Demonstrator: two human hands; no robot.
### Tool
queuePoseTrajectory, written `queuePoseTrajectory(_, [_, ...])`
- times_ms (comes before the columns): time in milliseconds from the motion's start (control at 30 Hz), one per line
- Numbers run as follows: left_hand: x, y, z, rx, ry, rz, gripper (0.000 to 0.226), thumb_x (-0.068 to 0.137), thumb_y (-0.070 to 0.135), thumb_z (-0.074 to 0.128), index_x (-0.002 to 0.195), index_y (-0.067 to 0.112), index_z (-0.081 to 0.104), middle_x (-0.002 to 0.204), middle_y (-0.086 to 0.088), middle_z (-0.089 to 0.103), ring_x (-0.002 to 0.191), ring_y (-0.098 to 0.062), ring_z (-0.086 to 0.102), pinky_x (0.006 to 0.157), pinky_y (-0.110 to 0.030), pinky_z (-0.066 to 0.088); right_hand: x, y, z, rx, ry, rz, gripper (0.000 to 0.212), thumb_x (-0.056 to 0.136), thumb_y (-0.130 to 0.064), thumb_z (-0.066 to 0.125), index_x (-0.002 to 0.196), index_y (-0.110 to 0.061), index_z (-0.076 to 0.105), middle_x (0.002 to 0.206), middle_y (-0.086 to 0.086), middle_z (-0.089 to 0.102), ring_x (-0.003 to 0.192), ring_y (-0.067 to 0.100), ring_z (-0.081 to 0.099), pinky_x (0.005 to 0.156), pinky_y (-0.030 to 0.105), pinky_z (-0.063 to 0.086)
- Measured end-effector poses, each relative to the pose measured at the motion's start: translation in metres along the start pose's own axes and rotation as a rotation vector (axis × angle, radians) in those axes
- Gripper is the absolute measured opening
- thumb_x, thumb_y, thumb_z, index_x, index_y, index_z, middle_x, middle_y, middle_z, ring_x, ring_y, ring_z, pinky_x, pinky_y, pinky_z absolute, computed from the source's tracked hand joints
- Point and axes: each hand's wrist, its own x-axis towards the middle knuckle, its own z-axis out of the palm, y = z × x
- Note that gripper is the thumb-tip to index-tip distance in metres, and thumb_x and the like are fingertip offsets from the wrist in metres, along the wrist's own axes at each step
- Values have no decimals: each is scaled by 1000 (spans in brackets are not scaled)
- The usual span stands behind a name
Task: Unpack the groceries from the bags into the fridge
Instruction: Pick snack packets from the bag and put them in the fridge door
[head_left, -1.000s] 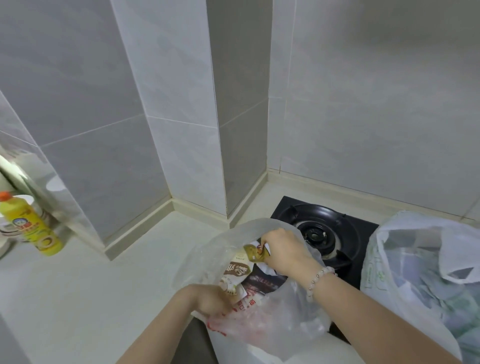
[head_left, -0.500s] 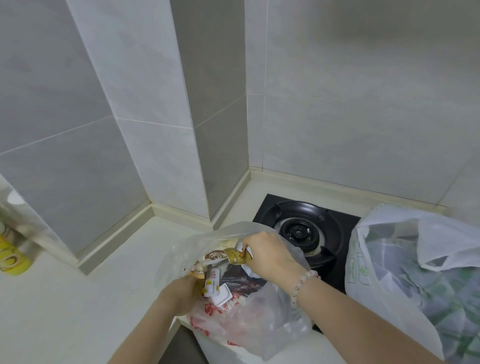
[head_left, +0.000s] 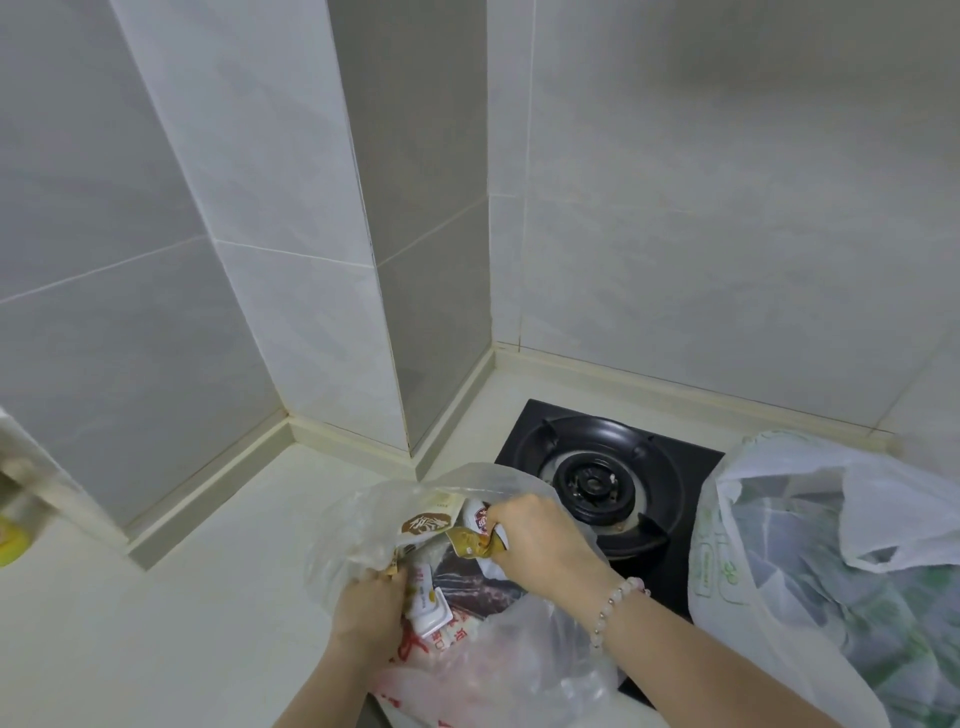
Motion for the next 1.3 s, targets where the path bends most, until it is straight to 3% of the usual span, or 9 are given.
queuePoseTrajectory(167, [-7, -10, -2, -214, -87, -19, 43, 89, 23, 41, 132, 25, 43, 116, 3, 64, 104, -19, 61, 85, -28, 49, 3, -5, 0, 13, -8, -23, 22, 87, -12, 59, 107, -15, 67, 104, 7, 67, 98, 25, 62, 82, 33, 52])
queuePoseTrajectory(333, [-21, -20, -33, -490, -82, 78, 39, 89, 30, 55, 127, 37, 54, 121, 7, 63, 108, -16, 59, 92, -23, 45, 9, -18, -10, 39, 12, -80, 19, 86, -8, 58, 98, -14, 70, 101, 7, 67, 93, 24, 61, 80, 31, 51])
queuePoseTrajectory(467, [-38, -27, -62, -654, 54, 93, 38, 90, 35, 57, 127, 33, 53, 117, 7, 62, 97, -10, 58, 86, -20, 47, 10, -34, -38, 55, 102, -162, 21, 87, -15, 58, 103, -23, 69, 105, 2, 64, 97, 22, 59, 72, 25, 41])
queuePoseTrajectory(600, [-63, -40, -87, -826, 233, 8, 31, 85, 26, 65, 113, 31, 53, 102, 9, 63, 84, -4, 58, 78, -17, 48, 17, -54, -72, 97, 279, -209, 22, 86, -17, 58, 100, -26, 72, 100, -5, 66, 94, 17, 60, 72, 26, 43])
queuePoseTrajectory(700, [-83, -55, -106, -886, 400, -42, 27, 82, 18, 67, 107, 27, 61, 93, 13, 65, 79, -4, 58, 71, -15, 47, 24, -70, -90, 90, 368, -242, 25, 87, -16, 56, 103, -26, 72, 102, -7, 67, 95, 15, 60, 67, 22, 36])
queuePoseTrajectory(833, [-109, -86, -129, -832, 571, -200, 36, 80, 15, 63, 113, 31, 63, 94, 16, 61, 75, -2, 55, 63, -10, 41, 32, -92, -98, 68, 397, -326, 31, 89, -14, 53, 111, -25, 71, 108, -3, 68, 101, 18, 60, 72, 23, 40])
queuePoseTrajectory(1000, [-136, -129, -145, -596, 664, -318, 43, 81, 18, 64, 123, 26, 57, 104, 8, 62, 91, -13, 57, 74, -21, 44, 45, -124, -88, 84, 399, -444, 26, 88, -17, 53, 103, -25, 73, 100, -1, 67, 95, 22, 62, 72, 27, 43])
queuePoseTrajectory(1200, [-209, -140, -157, -459, 788, -528, 14, 85, 22, 62, 98, 23, 66, 72, 16, 55, 67, -4, 48, 60, -10, 35, 49, -170, -91, 238, 319, -613, 17, 84, -16, 61, 89, -19, 76, 83, 3, 67, 82, 23, 59, 65, 28, 42])
queuePoseTrajectory(1300, [-260, -131, -160, -441, 814, -708, 8, 85, 23, 62, 91, 22, 66, 73, 13, 59, 65, -4, 48, 59, -12, 36, 37, -207, -90, 392, 244, -732, 9, 81, -18, 68, 85, -20, 76, 77, 1, 67, 77, 23, 57, 64, 29, 42])
